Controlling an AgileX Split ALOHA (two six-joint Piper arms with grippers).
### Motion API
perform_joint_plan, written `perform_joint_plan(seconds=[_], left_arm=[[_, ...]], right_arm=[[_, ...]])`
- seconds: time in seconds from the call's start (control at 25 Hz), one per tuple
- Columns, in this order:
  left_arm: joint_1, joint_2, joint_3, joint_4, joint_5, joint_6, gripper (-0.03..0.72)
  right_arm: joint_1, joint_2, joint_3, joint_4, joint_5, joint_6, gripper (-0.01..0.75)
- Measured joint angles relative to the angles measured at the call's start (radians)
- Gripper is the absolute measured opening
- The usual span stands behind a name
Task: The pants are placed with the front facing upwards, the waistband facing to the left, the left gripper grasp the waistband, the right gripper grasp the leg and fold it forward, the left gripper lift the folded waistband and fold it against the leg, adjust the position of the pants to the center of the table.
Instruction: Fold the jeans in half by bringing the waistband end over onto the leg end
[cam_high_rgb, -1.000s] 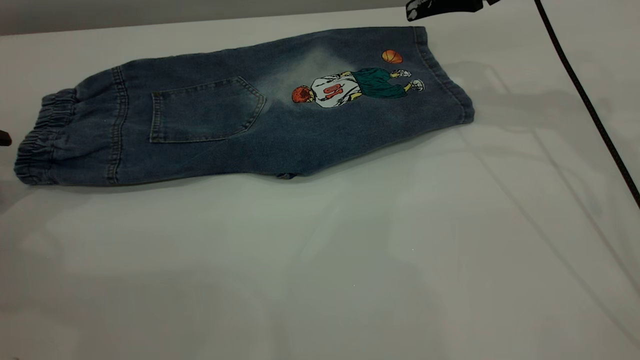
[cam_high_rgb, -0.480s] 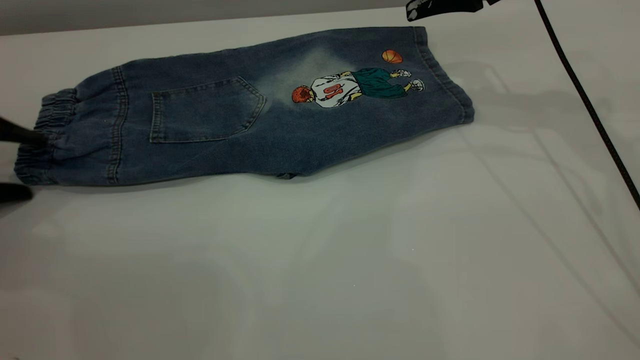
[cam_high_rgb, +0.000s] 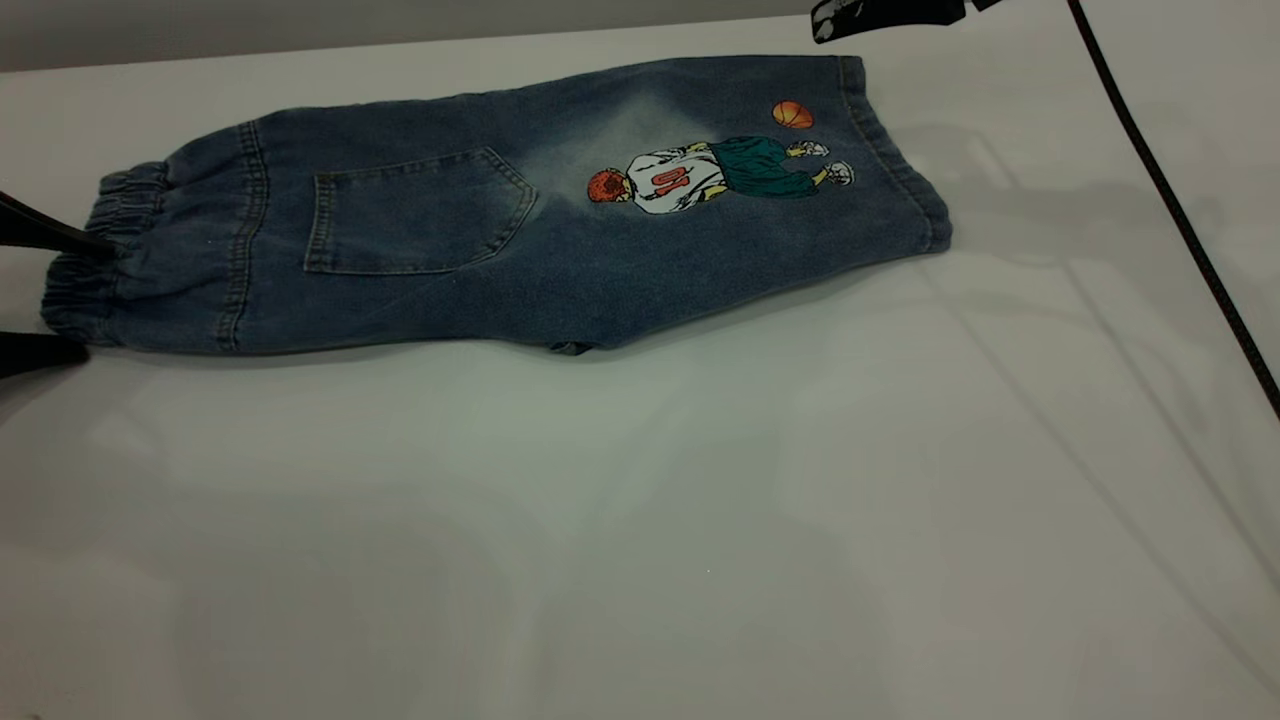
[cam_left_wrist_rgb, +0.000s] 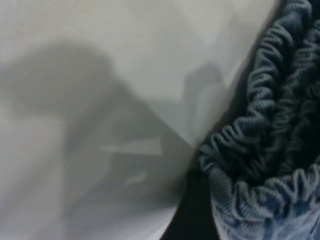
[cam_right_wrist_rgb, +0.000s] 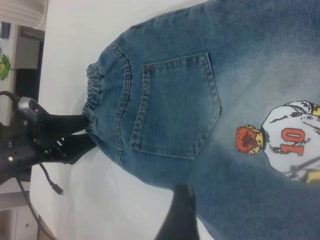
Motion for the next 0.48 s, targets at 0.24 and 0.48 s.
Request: perform_joint_plan(seconds=[0.24,0.48], left_arm=[[-0.010,0.005,0.000,-0.039,-0.041,-0.045,0.494],[-0.011,0.008,0.001,-0.066,-0.076,-0.074,0.452]], right_arm=[[0.000,0.016,0.000,0.005,0.019,0.000,0.573],[0.000,0.016,0.000,0.015,0.020,0.000,0.573]])
